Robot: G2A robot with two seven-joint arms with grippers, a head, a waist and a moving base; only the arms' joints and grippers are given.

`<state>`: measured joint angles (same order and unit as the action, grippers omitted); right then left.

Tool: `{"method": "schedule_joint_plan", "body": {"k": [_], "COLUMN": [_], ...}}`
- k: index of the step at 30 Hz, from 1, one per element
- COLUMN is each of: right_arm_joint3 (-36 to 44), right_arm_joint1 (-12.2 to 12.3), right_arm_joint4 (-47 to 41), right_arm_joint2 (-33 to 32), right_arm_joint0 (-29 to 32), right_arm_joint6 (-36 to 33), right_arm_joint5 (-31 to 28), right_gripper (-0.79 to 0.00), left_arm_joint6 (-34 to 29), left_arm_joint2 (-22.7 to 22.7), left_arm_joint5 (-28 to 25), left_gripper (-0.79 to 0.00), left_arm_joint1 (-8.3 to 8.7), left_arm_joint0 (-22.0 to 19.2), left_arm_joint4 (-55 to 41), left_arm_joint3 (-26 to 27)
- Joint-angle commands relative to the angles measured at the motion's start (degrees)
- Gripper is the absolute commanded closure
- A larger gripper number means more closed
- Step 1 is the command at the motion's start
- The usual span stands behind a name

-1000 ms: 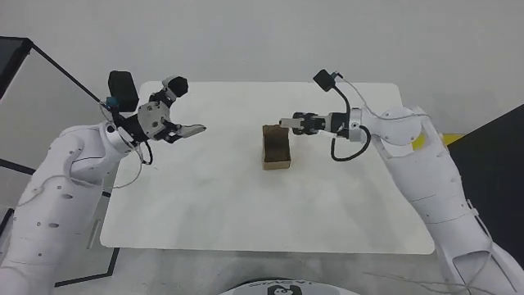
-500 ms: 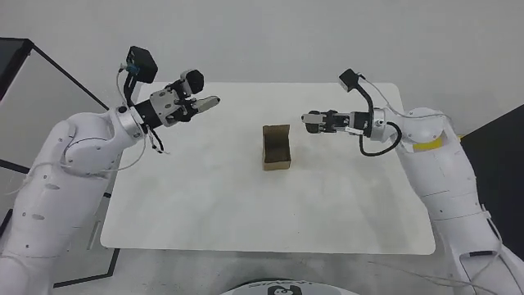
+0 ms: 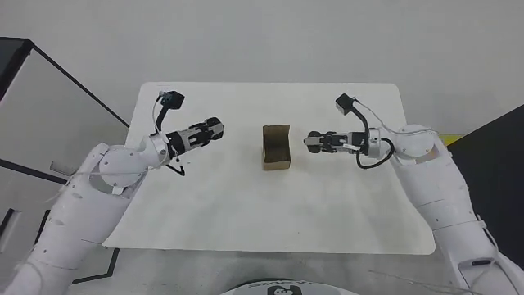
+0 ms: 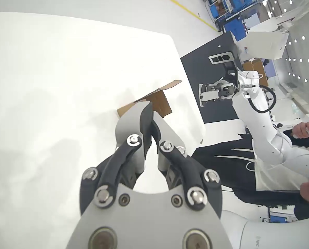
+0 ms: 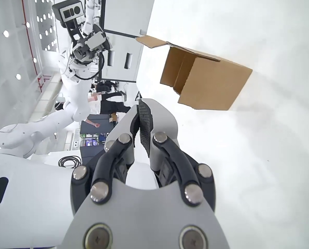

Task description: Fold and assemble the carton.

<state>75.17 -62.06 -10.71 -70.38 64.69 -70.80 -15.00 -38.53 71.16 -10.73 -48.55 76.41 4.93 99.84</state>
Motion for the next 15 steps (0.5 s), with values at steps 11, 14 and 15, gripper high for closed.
{"method": "schedule_joint_plan", "body": {"k": [11, 14, 15], "right_arm_joint3": [-0.93, -1.64, -1.84], "right_arm_joint1": [0.01, -0.06, -0.13], "right_arm_joint4": [3.06, 3.53, 3.25], "right_arm_joint2": [0.93, 1.78, 2.11], "right_arm_joint0": [0.84, 1.16, 1.24], "right_arm_joint6": [4.19, 5.15, 5.39], "right_arm_joint5": [0.87, 0.6, 0.69], "right_gripper": [0.0, 0.0, 0.0], "left_arm_joint6": [-5.15, -5.2, -5.81], "left_arm_joint2": [-4.32, -7.24, -8.29], "left_arm_joint5": [10.28, 10.83, 11.38], "left_gripper": [0.0, 0.0, 0.0], "left_arm_joint1": [-1.57, -2.78, -3.18], "left_arm_joint0": [-1.89, -3.36, -3.97], "left_arm_joint4": [-14.07, -20.4, -22.34], "left_arm_joint3": [-5.64, -9.17, -10.53]}}
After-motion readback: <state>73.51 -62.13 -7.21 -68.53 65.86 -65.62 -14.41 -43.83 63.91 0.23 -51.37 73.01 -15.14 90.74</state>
